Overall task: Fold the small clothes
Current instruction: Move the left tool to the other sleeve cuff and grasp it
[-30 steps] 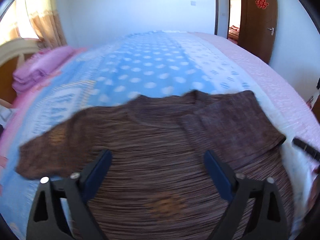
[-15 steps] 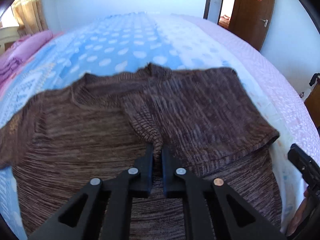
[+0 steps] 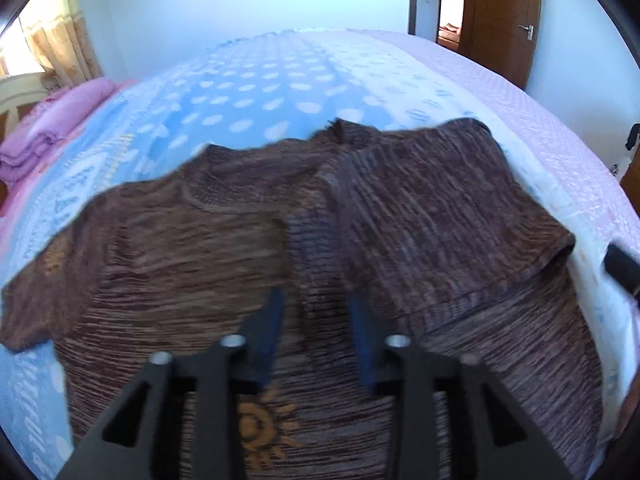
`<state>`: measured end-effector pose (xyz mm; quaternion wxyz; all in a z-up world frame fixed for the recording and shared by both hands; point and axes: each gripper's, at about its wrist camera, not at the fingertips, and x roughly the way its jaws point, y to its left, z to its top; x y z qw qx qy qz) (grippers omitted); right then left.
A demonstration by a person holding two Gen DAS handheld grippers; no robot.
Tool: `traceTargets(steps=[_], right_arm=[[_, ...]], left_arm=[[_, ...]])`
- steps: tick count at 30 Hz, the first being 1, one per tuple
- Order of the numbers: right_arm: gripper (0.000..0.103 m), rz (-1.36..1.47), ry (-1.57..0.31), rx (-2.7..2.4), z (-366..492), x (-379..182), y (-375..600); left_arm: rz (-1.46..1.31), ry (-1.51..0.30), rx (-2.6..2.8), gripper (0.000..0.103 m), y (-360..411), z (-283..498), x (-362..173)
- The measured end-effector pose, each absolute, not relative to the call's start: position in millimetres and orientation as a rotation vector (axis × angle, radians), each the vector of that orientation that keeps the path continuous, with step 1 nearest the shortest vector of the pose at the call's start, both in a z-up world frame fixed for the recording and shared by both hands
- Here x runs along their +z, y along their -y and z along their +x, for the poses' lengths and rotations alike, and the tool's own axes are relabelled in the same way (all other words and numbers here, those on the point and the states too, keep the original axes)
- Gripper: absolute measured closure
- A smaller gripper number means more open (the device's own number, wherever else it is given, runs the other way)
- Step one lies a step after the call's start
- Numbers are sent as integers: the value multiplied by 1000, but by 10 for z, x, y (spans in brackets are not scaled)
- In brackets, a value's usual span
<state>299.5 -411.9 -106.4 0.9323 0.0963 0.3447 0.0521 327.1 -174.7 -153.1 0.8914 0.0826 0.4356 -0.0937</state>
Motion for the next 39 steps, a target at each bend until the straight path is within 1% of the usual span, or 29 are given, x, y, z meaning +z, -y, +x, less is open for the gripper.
traceTargets(steps=[2,5,6,8,9,10,11,15,16,19,22,27,28,29,30,31,32,35,37,39], right_arm=[[43,167,-701,164,3142,-949,3986],[43,192,-766,250,3459,-985,3844],[43,185,-795,256,3548,-1044,3796],[52,152,-902,252,3690,-1262,3709],[52,149,-986,258,3730,-1401,3683],[52,122,-1015,265,3696,-1486,3645],[52,62,-981,263,3612,-1449,3596],[53,-39,-1013,240,3525,-1265,3468],[53,-50,-978,229,3542,-1167,3434],[53,-50,-900,249,3686,-949,3232],[53,-93,-864,279,3931,-923,2813],[53,-220,-850,185,4338,-1163,2324],[53,-233,-873,192,4392,-1257,2253],[53,-276,-935,212,4435,-1434,2147],[53,-304,-910,199,4395,-1498,2094],[56,-349,-845,187,4299,-1495,2018],[64,-372,-834,202,4251,-1484,1979],[64,-311,-817,297,4136,-1344,1997],[64,-310,-781,258,4072,-1265,2031],[64,-288,-828,298,4073,-1343,2031]], left_arm=[[186,-880,-166,56,1637,3250,-1478],[200,-863,-120,52,1406,3252,-1412],[195,-857,-107,52,1320,3244,-1388],[191,-845,-82,50,1127,3208,-1345],[192,-840,-71,48,1042,3176,-1330],[191,-836,-64,46,946,3152,-1320],[187,-834,-60,44,850,3129,-1318],[194,-834,-9,30,452,3040,-1342],[200,-827,20,26,333,3029,-1352],[197,-811,126,19,-38,3054,-1385],[156,-827,232,17,-438,3075,-1437],[114,-863,335,17,-940,2987,-1532],[113,-866,351,17,-1019,2971,-1549],[113,-867,368,17,-1100,2953,-1564],[108,-866,385,15,-1187,2934,-1578],[98,-865,404,13,-1281,2928,-1593],[89,-865,422,12,-1362,2921,-1614],[68,-881,467,12,-1578,2930,-1690],[51,-885,487,12,-1667,2951,-1723],[28,-887,515,12,-1767,2973,-1742]])
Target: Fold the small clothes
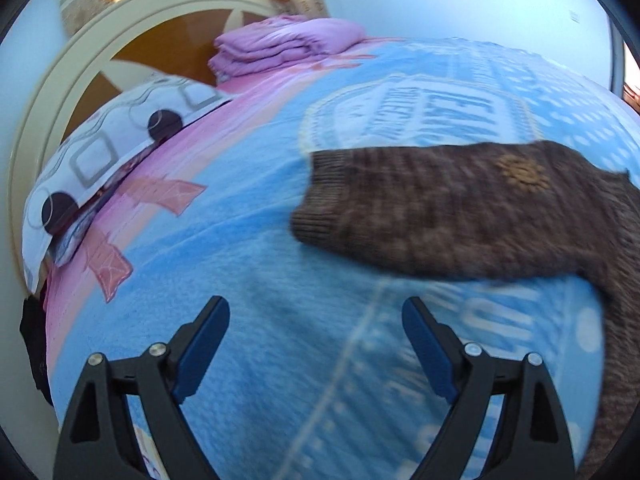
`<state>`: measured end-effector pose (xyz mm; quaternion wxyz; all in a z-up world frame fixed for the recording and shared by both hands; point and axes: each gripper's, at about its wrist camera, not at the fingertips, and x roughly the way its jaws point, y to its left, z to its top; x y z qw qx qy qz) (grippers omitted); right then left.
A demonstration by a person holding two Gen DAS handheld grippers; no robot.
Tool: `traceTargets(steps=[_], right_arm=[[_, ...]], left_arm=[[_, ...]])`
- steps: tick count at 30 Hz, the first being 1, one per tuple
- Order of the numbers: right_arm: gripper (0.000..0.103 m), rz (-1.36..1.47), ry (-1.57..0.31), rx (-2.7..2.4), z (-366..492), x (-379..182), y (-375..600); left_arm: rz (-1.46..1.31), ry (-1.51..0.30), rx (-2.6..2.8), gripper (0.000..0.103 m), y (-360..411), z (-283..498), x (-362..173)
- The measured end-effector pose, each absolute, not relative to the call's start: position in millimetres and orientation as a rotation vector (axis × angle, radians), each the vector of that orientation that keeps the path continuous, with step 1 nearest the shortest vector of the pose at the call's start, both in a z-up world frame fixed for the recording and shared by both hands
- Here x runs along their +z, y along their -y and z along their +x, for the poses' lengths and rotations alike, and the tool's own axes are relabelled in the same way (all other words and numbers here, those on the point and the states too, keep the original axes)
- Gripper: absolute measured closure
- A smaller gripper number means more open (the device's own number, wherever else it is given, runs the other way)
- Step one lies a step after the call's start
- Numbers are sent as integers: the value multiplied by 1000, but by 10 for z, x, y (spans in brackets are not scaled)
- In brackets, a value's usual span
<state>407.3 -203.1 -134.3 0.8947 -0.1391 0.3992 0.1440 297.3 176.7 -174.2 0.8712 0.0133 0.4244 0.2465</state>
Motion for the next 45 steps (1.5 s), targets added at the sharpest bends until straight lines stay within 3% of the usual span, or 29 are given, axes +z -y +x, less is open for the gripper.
traceTargets(steps=[1,14,20,23,25,27,30,40,45], right_arm=[[64,-279,-894,332,4120,-1504,1964],[45,-313,-819,240,3981,-1502,2002],[43,-301,-816,237,4013,-1508,1994],[43,-309,-811,232,4001,-1508,1985],[43,-312,-807,229,3993,-1509,1980],[43,-313,-806,228,3989,-1510,1981],[42,-306,-807,230,3992,-1510,1990],[41,-282,-813,239,4013,-1513,2002],[41,-108,-791,300,3998,-1309,2292]], left_arm=[[3,-891,525,12,-1821,2984,-1747],[-263,-879,543,9,-2265,3097,-1661],[-332,-859,514,9,-2278,3298,-1651],[-339,-870,505,23,-2271,3400,-1710],[-349,-895,478,45,-2256,3453,-1773],[-344,-895,462,53,-2213,3465,-1797],[-346,-899,400,90,-2170,3476,-1781],[-341,-816,329,93,-2008,3395,-1364],[-301,-772,253,93,-1709,3399,-1020]])
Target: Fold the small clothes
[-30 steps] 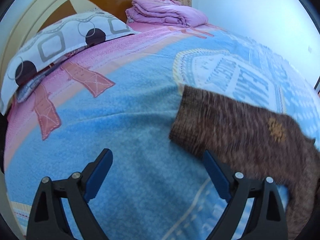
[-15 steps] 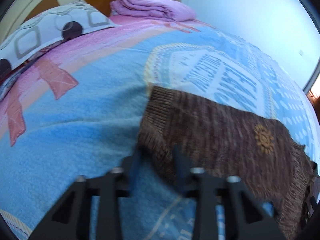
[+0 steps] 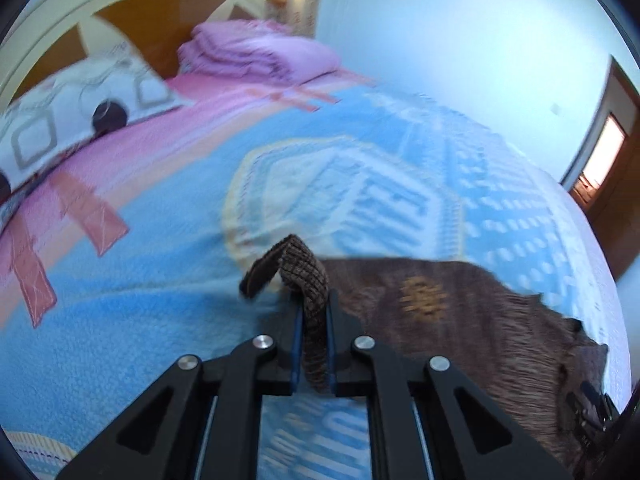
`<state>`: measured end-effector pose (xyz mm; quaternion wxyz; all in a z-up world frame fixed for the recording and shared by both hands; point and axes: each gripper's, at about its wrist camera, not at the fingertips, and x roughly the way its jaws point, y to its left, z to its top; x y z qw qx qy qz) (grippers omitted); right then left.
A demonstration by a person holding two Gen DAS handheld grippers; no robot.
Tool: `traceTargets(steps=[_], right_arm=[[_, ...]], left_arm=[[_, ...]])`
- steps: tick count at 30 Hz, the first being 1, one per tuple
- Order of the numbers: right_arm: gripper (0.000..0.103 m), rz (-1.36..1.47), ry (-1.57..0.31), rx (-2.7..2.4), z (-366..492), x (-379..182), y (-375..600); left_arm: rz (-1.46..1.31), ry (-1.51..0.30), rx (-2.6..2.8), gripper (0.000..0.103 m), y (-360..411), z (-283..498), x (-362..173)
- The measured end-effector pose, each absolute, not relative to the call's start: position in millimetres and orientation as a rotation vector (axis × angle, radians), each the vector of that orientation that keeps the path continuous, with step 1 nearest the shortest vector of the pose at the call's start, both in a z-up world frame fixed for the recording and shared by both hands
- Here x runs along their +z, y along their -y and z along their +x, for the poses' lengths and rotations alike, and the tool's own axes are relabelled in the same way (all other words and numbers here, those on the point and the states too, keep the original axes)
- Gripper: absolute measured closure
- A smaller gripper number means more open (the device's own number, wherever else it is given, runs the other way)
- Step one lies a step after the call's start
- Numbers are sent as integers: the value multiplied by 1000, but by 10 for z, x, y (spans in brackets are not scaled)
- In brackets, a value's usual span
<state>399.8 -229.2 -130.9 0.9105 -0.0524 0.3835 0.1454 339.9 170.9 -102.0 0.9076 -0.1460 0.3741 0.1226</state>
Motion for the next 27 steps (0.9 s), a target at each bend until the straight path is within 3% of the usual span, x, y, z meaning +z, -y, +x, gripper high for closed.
traceTargets(steps=[7,17,27], right_arm=[[39,-2,-733,286,3813,-912,2736],[39,72,-762,225,3467,-935,3336],[39,87,-715,222,3144,-1031,3464]], left_arm=[[-258,-711,166,93,-1304,3422,-645],[-219,-670,38,93,-517,3414,-345],[-126,-715,-83,93,725,3455,-730]])
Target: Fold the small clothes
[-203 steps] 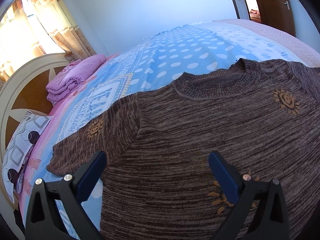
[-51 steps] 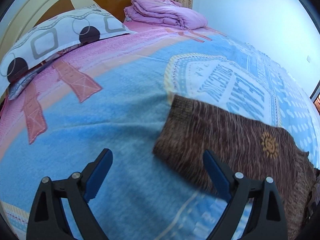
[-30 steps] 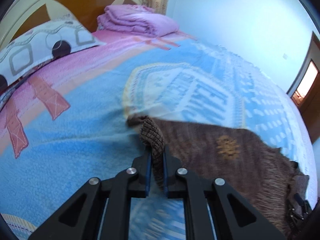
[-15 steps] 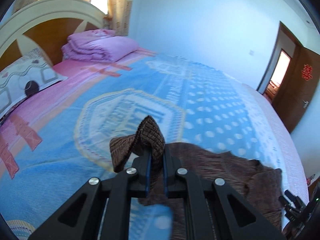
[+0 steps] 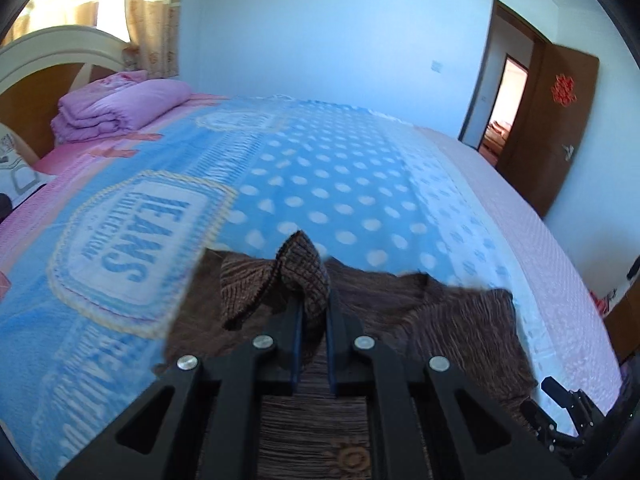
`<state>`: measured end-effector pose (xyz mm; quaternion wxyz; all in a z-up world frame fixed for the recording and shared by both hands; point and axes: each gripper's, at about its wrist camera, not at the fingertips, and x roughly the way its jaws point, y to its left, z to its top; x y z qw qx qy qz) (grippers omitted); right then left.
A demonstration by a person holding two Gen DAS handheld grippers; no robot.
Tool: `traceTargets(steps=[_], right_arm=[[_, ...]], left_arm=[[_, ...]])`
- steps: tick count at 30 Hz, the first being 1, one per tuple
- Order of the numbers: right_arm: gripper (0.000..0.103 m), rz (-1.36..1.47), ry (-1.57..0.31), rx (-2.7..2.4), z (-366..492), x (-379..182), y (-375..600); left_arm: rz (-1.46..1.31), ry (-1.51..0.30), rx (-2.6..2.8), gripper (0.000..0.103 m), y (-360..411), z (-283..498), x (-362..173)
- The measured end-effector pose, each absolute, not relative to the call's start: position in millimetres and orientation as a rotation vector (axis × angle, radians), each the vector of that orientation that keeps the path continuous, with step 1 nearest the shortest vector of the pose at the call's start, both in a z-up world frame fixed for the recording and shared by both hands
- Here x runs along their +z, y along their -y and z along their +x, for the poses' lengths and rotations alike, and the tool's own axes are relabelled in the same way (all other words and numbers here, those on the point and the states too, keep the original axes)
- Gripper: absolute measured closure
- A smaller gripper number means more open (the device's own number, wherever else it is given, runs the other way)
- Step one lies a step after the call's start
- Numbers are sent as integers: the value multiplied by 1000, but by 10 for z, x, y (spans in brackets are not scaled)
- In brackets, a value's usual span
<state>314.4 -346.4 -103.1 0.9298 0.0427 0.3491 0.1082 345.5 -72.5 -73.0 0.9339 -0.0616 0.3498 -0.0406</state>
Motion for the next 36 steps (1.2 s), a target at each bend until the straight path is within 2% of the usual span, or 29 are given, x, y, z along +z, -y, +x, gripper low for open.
traceTargets(steps=[3,5,6,7,8,9,10,13,16,19,23,28,30,33,34,35,36], right_arm=[[39,97,-743,234,3141,-1159,3429],[39,86,-768,244,3143,-1230,3399],[39,84,-769,247,3135,-1240,3397],[39,83,-764,247,3126,-1233,3395],[39,83,-755,247,3116,-1221,3396],[39,84,-747,249,3105,-1214,3400],[39,87,-743,252,3096,-1213,3404],[38,90,-747,250,3089,-1231,3410],[38,70,-748,229,3086,-1211,3366],[38,36,-748,250,3125,-1111,3204],[39,22,-772,337,3302,-908,2801],[39,-136,-795,377,3646,-811,2093],[39,-217,-818,366,3842,-915,1791],[46,-331,-862,340,4064,-1156,1455],[56,-387,-890,311,4156,-1276,1352],[73,-428,-903,278,4238,-1357,1300],[81,-432,-904,263,4298,-1382,1307]], left_arm=[[17,-731,-68,90,1223,3466,-1064],[88,-759,-67,80,1427,3459,-1235],[113,-773,-71,70,1492,3442,-1297],[131,-775,-93,65,1527,3388,-1343],[140,-764,-105,65,1545,3332,-1333],[168,-743,-107,61,1519,3251,-1315],[193,-723,-102,52,1483,3187,-1286],[232,-646,-54,33,1186,2983,-1191],[278,-607,90,25,678,2969,-1175],[326,-631,333,23,159,3218,-1285],[242,-713,433,23,-314,3564,-1452],[276,-844,397,22,-325,3630,-1782],[258,-823,395,21,-334,3578,-1772],[224,-833,399,17,-396,3587,-1787],[213,-835,399,15,-409,3585,-1786],[210,-834,398,15,-422,3583,-1794],[207,-833,396,15,-422,3577,-1793]])
